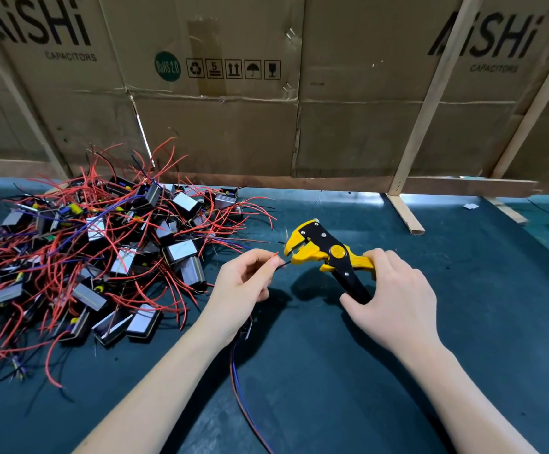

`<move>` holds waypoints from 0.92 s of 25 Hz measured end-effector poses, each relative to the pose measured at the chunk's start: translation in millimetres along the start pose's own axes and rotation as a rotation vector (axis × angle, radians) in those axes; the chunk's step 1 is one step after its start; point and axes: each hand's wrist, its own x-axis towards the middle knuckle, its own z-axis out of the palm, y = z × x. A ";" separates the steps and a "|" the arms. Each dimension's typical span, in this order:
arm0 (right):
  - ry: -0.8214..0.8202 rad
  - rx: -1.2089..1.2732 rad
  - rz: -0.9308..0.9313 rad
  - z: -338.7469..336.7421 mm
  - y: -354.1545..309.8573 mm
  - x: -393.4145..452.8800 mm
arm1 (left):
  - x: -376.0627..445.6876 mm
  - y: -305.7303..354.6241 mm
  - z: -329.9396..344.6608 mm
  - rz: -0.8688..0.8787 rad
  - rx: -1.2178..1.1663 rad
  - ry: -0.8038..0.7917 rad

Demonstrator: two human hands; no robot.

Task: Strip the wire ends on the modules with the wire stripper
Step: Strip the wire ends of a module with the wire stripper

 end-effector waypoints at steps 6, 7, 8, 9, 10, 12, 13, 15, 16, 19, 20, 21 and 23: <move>-0.015 -0.032 -0.072 -0.6 2.1 0.8 | 1.3 -2.8 -4.8 0.016 0.128 0.057; -0.015 -0.037 -0.092 -0.1 1.3 0.6 | 1.4 -2.9 -4.5 0.029 0.158 0.081; -0.015 -0.038 -0.108 0.4 0.5 0.0 | 1.0 -2.5 -4.0 0.045 0.187 0.093; -0.015 -0.037 -0.119 1.0 -0.4 -0.5 | 0.3 -1.9 -3.1 0.062 0.212 0.098; -0.014 -0.036 -0.124 1.3 -1.2 -1.1 | -0.6 -1.1 -2.5 0.079 0.238 0.103; -0.005 -0.040 -0.125 1.1 -2.4 -1.9 | -2.1 -0.2 -1.7 0.108 0.283 0.116; 0.004 -0.044 -0.124 0.9 -2.9 -2.1 | -2.6 0.1 -1.2 0.116 0.295 0.126; 0.022 -0.049 -0.112 0.5 -4.3 -2.9 | -3.4 0.1 0.0 0.127 0.306 0.157; 0.029 -0.049 -0.100 0.5 -5.4 -3.7 | -3.6 -0.1 0.6 0.131 0.307 0.177; 0.039 -0.044 -0.063 0.9 -8.8 -5.7 | -4.1 -0.6 1.2 0.142 0.302 0.212; 0.034 -0.045 -0.056 1.0 -9.4 -6.0 | -4.0 -1.0 0.7 0.145 0.304 0.214; 0.025 -0.045 -0.050 1.1 -9.6 -6.0 | -3.8 -1.4 0.2 0.149 0.309 0.212; 0.012 -0.045 -0.044 1.2 -9.2 -5.7 | -3.5 -2.1 -0.3 0.154 0.320 0.205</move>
